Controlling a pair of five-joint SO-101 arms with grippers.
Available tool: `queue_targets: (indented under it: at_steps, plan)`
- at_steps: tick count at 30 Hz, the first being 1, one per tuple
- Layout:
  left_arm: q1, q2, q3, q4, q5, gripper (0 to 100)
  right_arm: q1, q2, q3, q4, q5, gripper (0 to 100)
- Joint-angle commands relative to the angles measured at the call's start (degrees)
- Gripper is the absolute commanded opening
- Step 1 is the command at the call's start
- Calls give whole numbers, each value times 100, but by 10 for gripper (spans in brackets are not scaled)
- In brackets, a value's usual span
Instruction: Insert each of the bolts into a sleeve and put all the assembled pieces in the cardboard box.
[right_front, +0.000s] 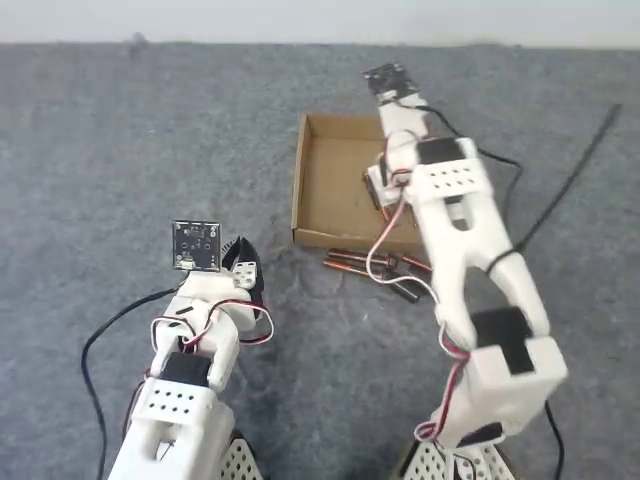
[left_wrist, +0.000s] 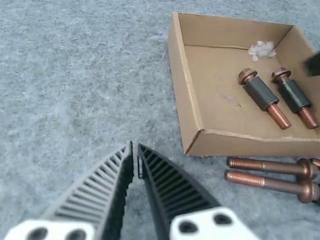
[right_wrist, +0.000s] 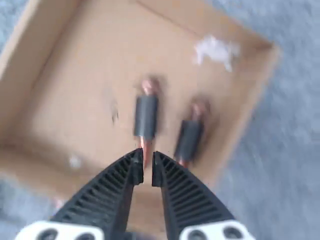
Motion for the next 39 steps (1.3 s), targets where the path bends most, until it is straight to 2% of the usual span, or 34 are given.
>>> queue_targets:
  at_steps: [1,6,10,13,20,25,30,32,35,39]
  plan:
    - [26,-123,-48,-167,-44,12,268,-787,-273,1112,114,6]
    - [18,-123,-48,-167,-44,12,629,-1086,-273,2246,193,6]
    - [0,-123,-48,-167,-44,12,848,-1103,-237,3020,862,6]
    - [-9,-123,-48,-167,-44,12,971,-1235,158,3143,1178,6]
    - [-18,-123,-48,-167,-44,12,936,-2220,1969,2211,1204,6]
    - [-18,-123,-48,-167,-44,12,611,-2791,2927,1578,1231,6]
    - [-18,-123,-48,-167,-44,12,92,-2642,3042,1490,1292,7]
    - [-18,-123,-48,-167,-44,12,-4,-2466,3051,1305,1609,7]
    - [-18,-123,-48,-167,-44,12,48,-2062,3051,927,1996,16]
    - [-18,-123,-48,-167,-44,12,268,-1552,3042,620,2312,103]
